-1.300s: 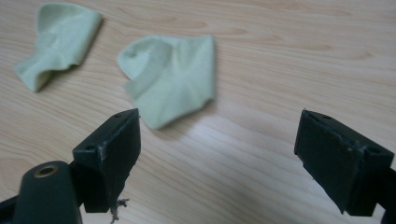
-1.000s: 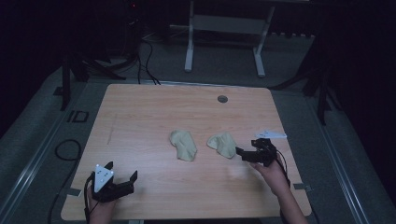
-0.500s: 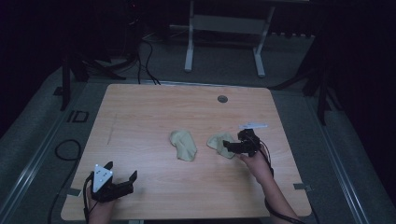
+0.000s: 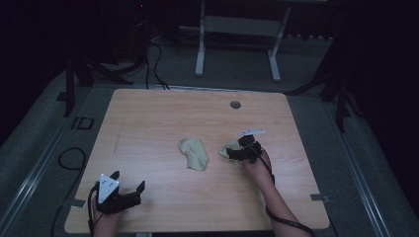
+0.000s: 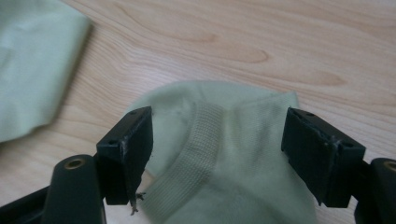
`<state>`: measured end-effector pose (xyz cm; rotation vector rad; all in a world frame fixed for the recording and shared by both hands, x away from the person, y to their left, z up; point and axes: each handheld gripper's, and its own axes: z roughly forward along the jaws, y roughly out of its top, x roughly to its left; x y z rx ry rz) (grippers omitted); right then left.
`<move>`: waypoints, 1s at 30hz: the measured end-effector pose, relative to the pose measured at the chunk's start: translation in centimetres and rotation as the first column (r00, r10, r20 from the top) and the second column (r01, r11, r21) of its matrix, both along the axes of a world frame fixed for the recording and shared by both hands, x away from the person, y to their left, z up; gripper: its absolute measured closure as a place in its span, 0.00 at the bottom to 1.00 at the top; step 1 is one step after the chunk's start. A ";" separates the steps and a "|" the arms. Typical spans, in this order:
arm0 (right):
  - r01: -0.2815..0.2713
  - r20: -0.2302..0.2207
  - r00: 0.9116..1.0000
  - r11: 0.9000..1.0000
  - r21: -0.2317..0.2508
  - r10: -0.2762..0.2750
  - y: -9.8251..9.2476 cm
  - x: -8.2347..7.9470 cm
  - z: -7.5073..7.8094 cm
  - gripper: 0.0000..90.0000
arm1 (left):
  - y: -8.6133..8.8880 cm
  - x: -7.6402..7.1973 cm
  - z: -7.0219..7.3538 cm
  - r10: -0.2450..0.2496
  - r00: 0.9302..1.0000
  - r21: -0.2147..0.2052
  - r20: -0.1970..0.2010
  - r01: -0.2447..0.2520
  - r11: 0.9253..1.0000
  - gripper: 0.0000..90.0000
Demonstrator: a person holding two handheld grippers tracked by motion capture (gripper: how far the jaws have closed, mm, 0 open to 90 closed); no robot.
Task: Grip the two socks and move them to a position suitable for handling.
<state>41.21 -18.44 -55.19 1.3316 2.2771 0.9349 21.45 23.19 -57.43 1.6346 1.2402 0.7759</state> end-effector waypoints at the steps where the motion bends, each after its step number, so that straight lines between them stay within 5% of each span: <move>1: 0.003 -0.002 1.000 1.000 -0.007 -0.003 0.1 0.1 -0.3 0.28 | 0.0 0.0 0.0 0.000 1.000 0.000 -0.001 0.000 1.000 0.03; 6: -0.012 0.025 1.000 0.997 -0.075 0.014 0.5 -0.1 -0.8 0.31 | 0.1 0.0 0.0 0.001 1.000 -0.002 -0.004 -0.001 1.000 0.03; 11: -0.007 0.042 0.999 0.998 -0.066 0.009 0.4 -0.5 -1.0 0.38 | 0.1 0.1 -0.1 0.000 1.000 0.001 -0.007 0.000 1.000 0.03; 17: -0.009 0.067 0.998 0.997 -0.075 0.014 0.9 -1.2 -0.8 0.80 | 0.1 0.0 -0.1 0.002 1.000 0.001 -0.012 -0.002 1.000 0.03; 22: -0.021 0.086 0.996 0.991 -0.135 0.033 1.5 -1.6 -0.7 0.89 | 0.1 0.1 -0.1 -0.001 1.000 -0.002 -0.013 0.001 1.000 0.03; 30: -0.007 0.052 0.999 0.998 -0.060 0.011 0.8 -2.0 1.2 0.90 | 0.1 0.1 -0.1 -0.002 1.000 0.001 -0.011 0.002 1.000 0.03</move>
